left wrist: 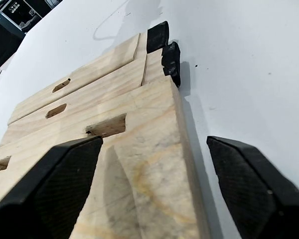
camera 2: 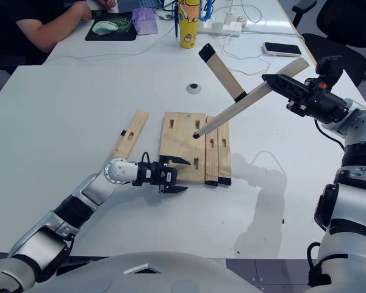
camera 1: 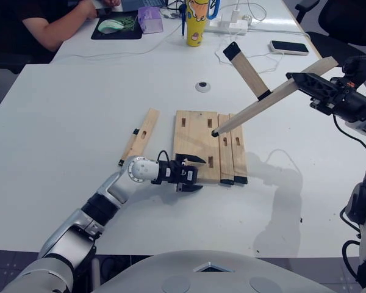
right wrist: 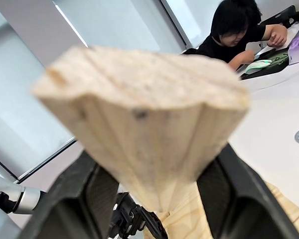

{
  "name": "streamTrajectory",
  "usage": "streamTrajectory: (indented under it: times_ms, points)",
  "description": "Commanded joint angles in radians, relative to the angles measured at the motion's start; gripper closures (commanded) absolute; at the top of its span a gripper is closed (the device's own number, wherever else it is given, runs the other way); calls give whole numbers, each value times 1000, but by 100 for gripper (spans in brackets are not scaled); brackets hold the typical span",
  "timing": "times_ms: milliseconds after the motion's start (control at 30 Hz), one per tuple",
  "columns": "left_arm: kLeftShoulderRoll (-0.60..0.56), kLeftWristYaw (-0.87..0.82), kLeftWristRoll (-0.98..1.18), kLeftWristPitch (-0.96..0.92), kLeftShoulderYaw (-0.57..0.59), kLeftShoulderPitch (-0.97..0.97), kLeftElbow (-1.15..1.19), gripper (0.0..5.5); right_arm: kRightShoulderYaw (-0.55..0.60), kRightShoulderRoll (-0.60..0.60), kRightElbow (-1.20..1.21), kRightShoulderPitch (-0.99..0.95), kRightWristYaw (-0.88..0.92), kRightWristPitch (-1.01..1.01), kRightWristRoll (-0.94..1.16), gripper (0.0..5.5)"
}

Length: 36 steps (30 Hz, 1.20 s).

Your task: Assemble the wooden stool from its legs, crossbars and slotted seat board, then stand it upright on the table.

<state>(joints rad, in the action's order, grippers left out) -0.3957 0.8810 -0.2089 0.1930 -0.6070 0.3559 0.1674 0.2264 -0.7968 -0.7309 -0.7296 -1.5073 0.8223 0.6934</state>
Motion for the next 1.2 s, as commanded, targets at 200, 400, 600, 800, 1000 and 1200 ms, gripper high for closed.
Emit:
streamTrajectory:
  times_ms: [200,400,600,800,1000,1200]
  points:
    - [-1,-61,-70,-144,37,25,110,161,-25,2,147,30,-57,-2,-2,344]
    - [3,-38,-34,-167,59,14,133,161,-80,49,242,24,-35,-77,-46,344]
    - [7,27,32,-227,73,6,145,161,-138,78,202,-14,-56,-179,-113,344]
    - [9,47,55,-249,77,7,139,161,-184,90,152,-58,-90,-246,-168,344]
    - [8,48,62,-255,78,8,134,161,-205,97,113,-63,-101,-320,-213,344]
    - [9,47,62,-259,76,5,128,161,-233,102,103,-53,-89,-400,-269,345]
